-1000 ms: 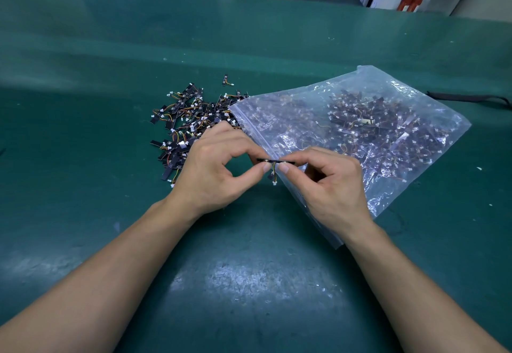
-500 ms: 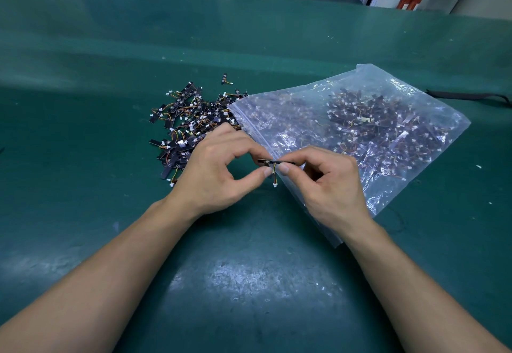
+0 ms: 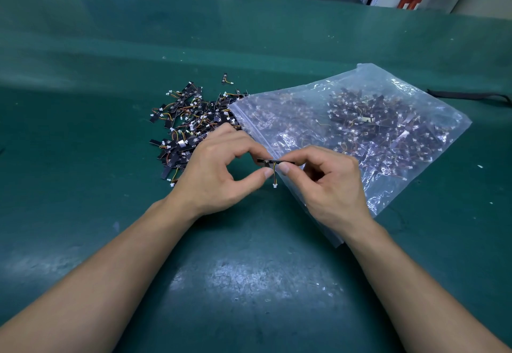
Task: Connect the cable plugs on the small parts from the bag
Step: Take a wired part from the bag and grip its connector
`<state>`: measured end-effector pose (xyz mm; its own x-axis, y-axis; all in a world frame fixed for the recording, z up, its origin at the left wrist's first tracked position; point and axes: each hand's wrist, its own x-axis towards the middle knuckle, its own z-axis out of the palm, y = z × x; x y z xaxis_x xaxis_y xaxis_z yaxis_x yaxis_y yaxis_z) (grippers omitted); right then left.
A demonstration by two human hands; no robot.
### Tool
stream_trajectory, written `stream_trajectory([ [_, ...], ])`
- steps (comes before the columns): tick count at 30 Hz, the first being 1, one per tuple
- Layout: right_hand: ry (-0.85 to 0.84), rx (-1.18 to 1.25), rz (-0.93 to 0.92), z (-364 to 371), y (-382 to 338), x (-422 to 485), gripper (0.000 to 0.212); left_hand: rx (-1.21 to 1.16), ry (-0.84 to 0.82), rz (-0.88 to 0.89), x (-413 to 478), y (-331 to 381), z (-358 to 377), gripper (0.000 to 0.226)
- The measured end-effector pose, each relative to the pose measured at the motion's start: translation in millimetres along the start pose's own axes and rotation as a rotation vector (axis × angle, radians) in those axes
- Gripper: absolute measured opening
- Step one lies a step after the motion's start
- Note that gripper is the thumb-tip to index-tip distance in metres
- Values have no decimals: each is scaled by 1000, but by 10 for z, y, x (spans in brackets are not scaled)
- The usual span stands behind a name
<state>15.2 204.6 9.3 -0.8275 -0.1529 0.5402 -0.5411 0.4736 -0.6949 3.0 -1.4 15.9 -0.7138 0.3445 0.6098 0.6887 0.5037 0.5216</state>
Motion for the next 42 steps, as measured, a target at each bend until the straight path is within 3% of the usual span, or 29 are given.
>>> stream_trajectory([
  [10, 2, 62, 61, 7, 0, -26, 7, 18, 53, 13, 18, 13, -6, 7],
  [14, 3, 27, 42, 6, 3, -13, 4, -1, 19, -4, 11, 25, -13, 3],
  [17, 8, 28, 41, 3, 0, -8, 4, -32, -15, -31, 1, 30, -21, 14],
  [22, -2, 30, 36, -7, -20, -6, 7, -19, -16, -34, -4, 31, -11, 4],
  [42, -32, 71, 99, 0, -39, -13, 6, -23, -25, -33, 2, 39, -15, 6],
])
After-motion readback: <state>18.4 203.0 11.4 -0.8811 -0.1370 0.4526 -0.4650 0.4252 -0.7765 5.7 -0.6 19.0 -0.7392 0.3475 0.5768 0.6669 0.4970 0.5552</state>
